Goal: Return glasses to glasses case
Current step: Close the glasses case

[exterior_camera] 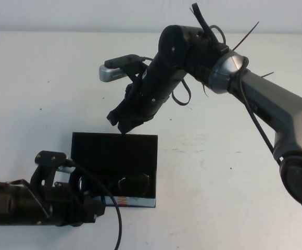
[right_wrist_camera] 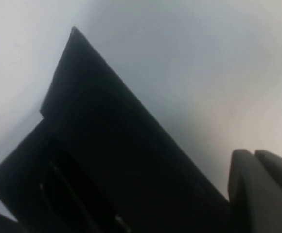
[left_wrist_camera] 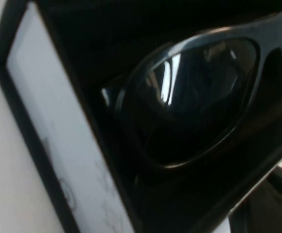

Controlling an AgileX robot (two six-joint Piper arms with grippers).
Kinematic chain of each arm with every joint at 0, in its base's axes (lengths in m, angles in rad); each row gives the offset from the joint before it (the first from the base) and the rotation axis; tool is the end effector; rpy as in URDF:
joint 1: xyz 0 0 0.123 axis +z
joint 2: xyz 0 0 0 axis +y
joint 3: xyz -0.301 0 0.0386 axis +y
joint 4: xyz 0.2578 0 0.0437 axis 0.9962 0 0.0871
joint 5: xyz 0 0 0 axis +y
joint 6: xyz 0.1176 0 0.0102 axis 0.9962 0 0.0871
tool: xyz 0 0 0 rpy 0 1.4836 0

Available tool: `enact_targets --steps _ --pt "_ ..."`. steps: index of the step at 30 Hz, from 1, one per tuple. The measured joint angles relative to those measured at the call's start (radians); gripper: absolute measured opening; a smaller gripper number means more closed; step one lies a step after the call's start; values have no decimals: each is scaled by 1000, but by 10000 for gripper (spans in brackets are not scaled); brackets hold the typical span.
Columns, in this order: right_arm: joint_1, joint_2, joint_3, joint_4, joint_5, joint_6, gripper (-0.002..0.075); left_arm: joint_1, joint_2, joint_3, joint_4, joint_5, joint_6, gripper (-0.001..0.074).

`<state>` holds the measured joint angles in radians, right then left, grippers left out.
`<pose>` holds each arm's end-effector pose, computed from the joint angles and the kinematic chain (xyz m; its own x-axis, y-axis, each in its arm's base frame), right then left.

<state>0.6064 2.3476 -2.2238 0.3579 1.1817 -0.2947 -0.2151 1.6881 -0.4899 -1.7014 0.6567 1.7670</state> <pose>0.4225 0.3396 0.2182 -0.6577 -0.6325 -0.4090 -0.7465 0.6200 0.2417 0.2368 -0.1249 0.1136 -0.8120 0.2034 -0.5471 0.5101 0.7029 -0.4957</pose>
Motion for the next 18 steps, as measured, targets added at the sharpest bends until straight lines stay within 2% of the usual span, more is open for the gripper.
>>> enact_targets --steps 8,14,18 --pt "76 -41 15 18 39 34 -13 0 0 0 -9 -9 0 1" --pt "156 -84 119 23 43 47 -13 0 0 0 -11 -9 5 1" --pt "170 -98 195 36 44 65 -13 0 0 0 -7 -11 9 1"
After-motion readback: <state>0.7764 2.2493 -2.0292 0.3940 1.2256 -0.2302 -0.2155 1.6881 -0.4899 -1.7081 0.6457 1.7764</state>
